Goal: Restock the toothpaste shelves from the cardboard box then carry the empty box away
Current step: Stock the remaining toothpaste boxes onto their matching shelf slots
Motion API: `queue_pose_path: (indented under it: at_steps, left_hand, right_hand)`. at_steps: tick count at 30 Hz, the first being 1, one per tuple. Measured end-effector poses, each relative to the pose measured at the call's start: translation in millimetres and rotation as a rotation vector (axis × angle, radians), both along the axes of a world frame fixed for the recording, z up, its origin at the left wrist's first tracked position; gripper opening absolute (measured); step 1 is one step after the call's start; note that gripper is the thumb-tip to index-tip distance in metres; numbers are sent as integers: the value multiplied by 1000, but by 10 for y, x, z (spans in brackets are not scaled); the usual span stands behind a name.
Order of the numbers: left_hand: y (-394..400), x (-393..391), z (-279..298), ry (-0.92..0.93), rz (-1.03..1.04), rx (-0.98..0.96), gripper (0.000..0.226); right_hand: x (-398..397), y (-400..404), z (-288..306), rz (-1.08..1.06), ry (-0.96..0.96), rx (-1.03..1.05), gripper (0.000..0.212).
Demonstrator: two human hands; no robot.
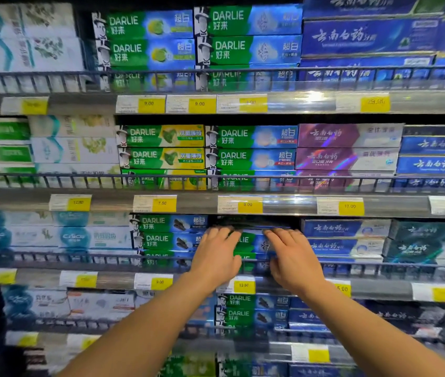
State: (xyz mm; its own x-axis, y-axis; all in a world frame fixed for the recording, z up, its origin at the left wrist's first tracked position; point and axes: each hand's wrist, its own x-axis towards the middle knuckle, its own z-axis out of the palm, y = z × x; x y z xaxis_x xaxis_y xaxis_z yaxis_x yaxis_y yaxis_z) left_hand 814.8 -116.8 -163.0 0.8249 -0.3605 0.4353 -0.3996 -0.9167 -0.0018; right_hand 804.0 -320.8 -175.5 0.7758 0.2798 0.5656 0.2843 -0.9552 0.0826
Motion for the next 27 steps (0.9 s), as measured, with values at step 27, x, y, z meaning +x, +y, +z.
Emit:
queue_pose_path:
  at_steps: [27]
  left_hand:
    - [92,-267,-48,288,86,-27,63]
  right_hand:
    - [-365,-62,46,-10,388,-34,53]
